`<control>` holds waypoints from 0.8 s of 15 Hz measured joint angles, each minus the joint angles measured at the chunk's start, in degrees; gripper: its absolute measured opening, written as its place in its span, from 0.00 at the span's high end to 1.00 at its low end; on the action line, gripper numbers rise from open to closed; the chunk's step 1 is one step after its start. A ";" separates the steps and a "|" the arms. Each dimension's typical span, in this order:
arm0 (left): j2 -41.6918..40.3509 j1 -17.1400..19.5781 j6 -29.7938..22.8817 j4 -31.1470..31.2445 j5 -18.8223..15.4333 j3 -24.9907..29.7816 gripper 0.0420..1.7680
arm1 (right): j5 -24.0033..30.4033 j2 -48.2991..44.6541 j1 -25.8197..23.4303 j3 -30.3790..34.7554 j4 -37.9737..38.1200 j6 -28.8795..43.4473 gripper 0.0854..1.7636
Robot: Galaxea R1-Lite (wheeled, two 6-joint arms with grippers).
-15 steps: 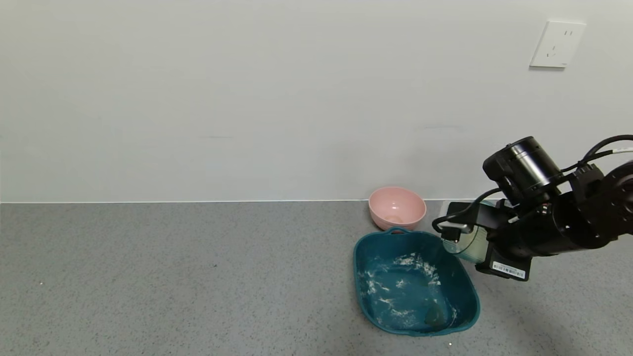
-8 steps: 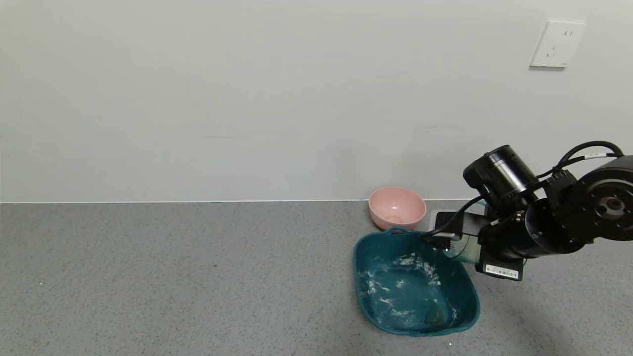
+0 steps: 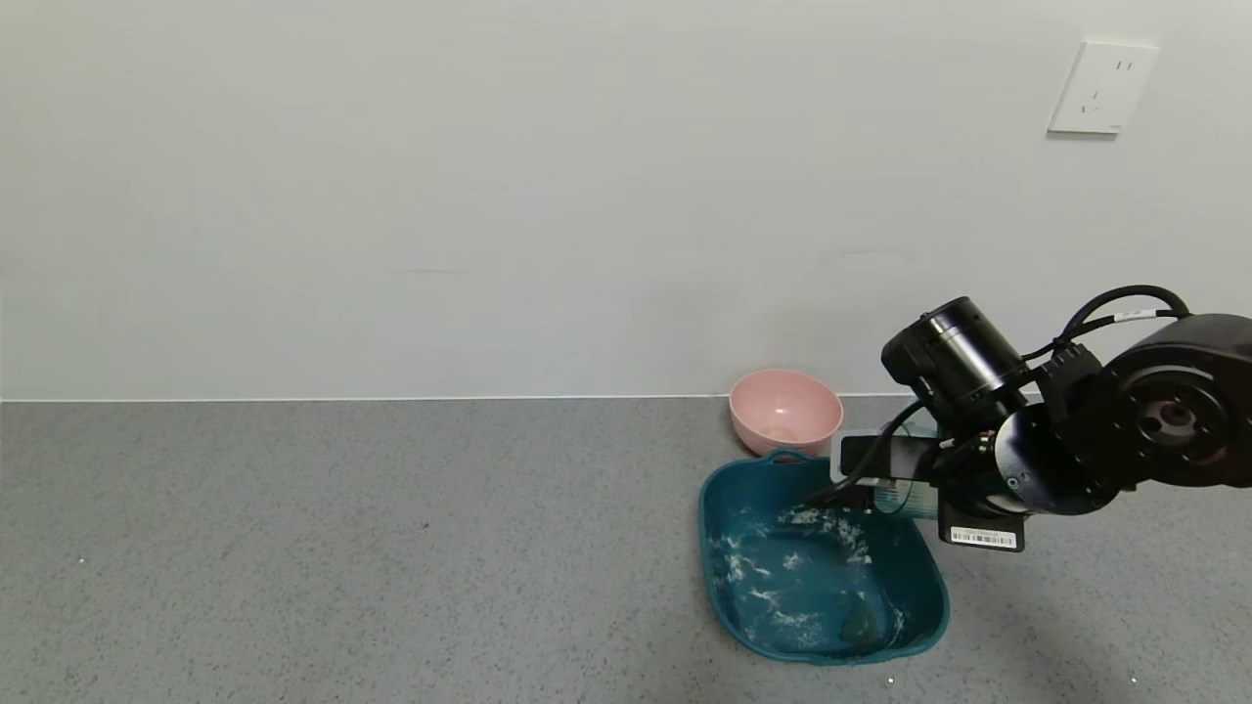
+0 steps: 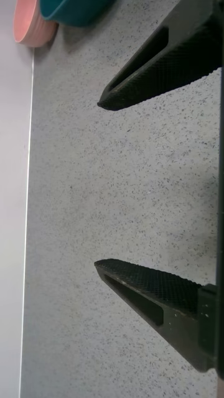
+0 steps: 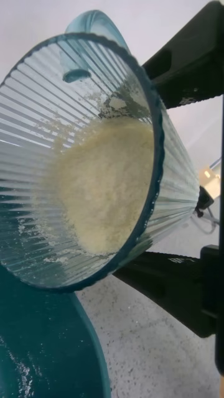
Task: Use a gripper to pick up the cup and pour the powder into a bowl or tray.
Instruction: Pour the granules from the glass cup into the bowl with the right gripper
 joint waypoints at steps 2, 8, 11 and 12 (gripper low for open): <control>0.00 0.00 -0.02 0.00 -0.02 0.00 0.03 | -1.46 0.41 0.65 -0.22 0.02 -0.72 0.25; 0.00 0.00 0.00 0.02 0.00 0.00 0.03 | -3.74 1.30 1.74 -0.94 0.05 -3.93 0.25; 0.00 0.00 -0.02 0.00 -0.02 0.00 0.03 | -5.25 1.39 2.07 -1.18 0.09 -6.95 0.25; 0.00 0.00 -0.02 0.02 -0.02 0.00 0.03 | -5.32 1.39 2.23 -1.30 0.05 -8.11 0.25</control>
